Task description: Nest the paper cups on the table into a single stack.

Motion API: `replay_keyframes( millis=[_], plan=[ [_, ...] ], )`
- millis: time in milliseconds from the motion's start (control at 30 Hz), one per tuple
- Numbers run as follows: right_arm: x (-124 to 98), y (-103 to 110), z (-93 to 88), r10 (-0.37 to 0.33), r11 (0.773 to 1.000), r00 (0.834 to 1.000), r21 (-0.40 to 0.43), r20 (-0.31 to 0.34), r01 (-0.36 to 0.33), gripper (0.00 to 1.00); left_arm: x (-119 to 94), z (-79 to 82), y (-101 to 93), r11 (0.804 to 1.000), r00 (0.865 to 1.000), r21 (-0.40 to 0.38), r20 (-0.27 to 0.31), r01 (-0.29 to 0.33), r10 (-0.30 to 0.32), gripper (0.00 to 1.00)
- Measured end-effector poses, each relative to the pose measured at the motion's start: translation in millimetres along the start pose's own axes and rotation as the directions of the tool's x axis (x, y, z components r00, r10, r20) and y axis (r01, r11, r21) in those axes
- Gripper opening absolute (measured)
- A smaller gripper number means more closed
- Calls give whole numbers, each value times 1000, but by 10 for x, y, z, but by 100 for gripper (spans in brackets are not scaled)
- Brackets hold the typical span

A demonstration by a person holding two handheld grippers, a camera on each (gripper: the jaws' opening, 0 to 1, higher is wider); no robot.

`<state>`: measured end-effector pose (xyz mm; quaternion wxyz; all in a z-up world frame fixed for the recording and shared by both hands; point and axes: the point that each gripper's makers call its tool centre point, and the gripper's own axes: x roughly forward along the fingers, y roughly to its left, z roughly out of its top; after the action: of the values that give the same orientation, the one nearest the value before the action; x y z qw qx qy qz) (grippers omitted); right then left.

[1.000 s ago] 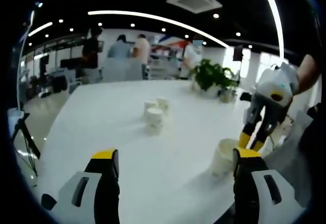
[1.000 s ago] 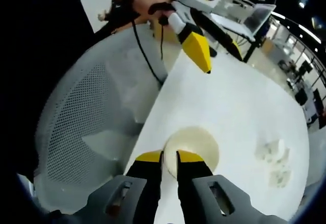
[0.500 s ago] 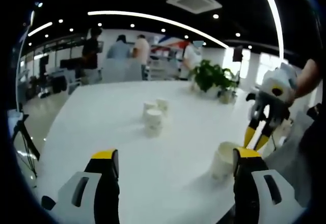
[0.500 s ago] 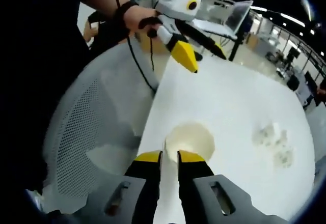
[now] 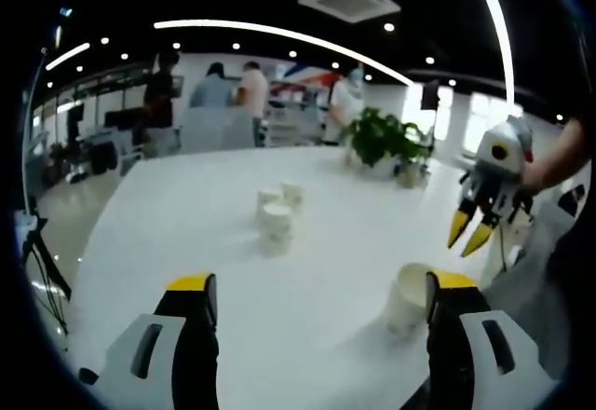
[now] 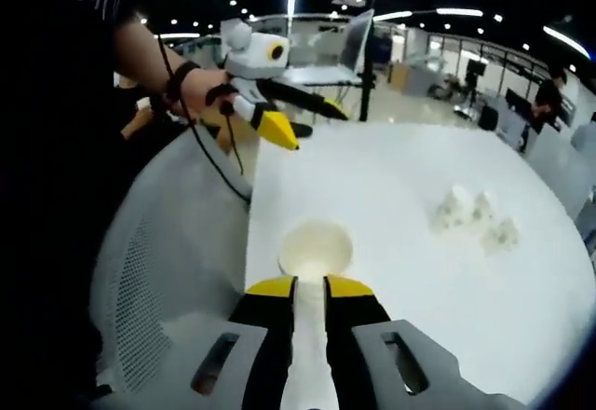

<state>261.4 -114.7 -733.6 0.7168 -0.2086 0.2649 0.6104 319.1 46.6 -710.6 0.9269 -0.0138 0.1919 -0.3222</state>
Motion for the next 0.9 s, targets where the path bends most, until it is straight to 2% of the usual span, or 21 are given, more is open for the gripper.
replay_keyframes(
  millis=[200,400,533,633,900],
  plan=[
    [-123,-162,-39,-82,993,996,89,44,78,8,5,32,10,1000,1000,8,2,3,-3,93],
    [-264,-363,-129,-192,969,979,171,63,179,8,-2,31,5,1000,1000,7,1,2,-2,93],
    [-393,-520,-162,-270,939,959,244,91,242,8,-12,16,3,1000,1000,8,-3,2,-2,93],
    [-516,-669,-225,-339,910,936,288,100,299,10,-19,19,8,1000,1000,7,-3,1,-1,93],
    [-716,-832,-363,-433,849,895,379,103,368,15,-16,34,7,1000,1000,2,1,2,-2,93]
  ],
)
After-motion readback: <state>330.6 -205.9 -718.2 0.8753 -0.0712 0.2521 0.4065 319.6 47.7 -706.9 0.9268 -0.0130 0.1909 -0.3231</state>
